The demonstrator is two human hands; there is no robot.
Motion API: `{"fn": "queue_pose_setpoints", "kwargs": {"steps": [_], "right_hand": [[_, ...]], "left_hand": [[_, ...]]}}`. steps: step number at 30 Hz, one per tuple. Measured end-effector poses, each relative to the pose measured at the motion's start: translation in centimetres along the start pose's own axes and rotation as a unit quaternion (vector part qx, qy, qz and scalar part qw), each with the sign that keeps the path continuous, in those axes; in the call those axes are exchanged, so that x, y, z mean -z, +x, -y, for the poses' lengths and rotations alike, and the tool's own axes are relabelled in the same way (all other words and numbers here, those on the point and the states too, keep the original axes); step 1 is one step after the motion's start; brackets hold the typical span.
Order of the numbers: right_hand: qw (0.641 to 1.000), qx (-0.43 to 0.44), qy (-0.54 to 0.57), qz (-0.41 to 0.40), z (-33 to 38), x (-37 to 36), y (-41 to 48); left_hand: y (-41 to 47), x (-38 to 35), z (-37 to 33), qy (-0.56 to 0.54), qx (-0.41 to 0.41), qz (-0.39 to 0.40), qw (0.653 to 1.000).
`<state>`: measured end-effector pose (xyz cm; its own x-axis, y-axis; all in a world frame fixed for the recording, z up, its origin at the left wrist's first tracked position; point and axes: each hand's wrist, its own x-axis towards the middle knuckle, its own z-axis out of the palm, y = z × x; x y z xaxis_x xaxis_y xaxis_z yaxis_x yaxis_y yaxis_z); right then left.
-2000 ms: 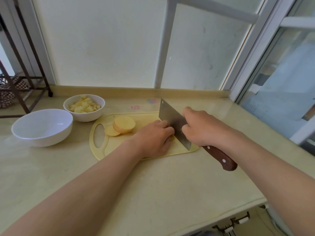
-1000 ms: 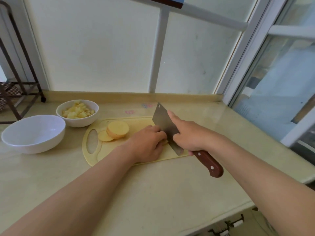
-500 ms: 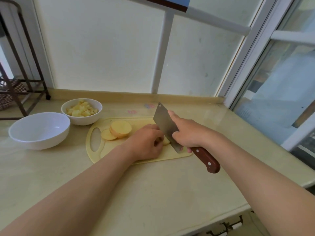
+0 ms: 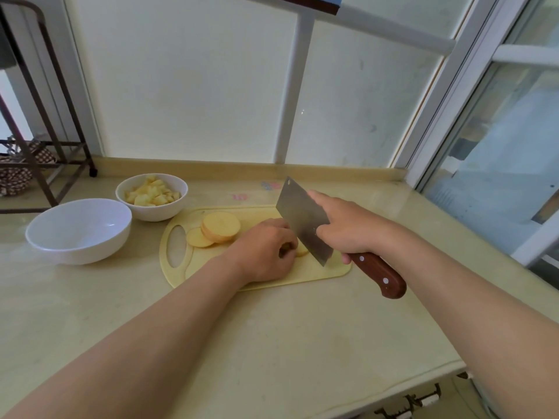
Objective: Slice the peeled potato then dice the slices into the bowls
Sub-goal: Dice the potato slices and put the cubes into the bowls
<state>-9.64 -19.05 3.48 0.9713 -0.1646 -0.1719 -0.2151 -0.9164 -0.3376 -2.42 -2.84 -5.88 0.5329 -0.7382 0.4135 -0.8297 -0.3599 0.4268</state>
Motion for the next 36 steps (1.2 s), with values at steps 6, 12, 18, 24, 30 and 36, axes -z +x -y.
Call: {"fn": "queue_pose_setpoints", "kwargs": {"steps": [6, 12, 18, 24, 30, 36], "right_hand": [[1.0, 0.004, 0.005, 0.01, 0.2, -0.3, -0.2], [1.0, 0.007, -0.004, 0.009, 0.4, -0.2, -0.6], [1.0, 0.009, -0.015, 0.013, 0.8, -0.2, -1.0], [1.0, 0.004, -0.024, 0.016, 1.4, -0.1, -1.2], [0.999, -0.003, -0.041, 0.024, 1.8, -0.1, -1.4], [0.997, -0.008, -0.064, 0.044, 1.5, 0.1, -2.8]], "left_hand": [[0.0, -0.2, 0.1, 0.012, -0.004, 0.009, 1.0], [0.2, -0.1, 0.0, 0.027, -0.013, 0.024, 0.999], [0.3, -0.2, 0.1, 0.034, -0.017, 0.024, 0.999], [0.3, -0.2, 0.0, 0.038, -0.023, 0.027, 0.999], [0.3, -0.2, 0.0, 0.042, -0.018, 0.03, 0.998], [0.3, -0.1, 0.0, 0.039, -0.007, 0.039, 0.998]]}}
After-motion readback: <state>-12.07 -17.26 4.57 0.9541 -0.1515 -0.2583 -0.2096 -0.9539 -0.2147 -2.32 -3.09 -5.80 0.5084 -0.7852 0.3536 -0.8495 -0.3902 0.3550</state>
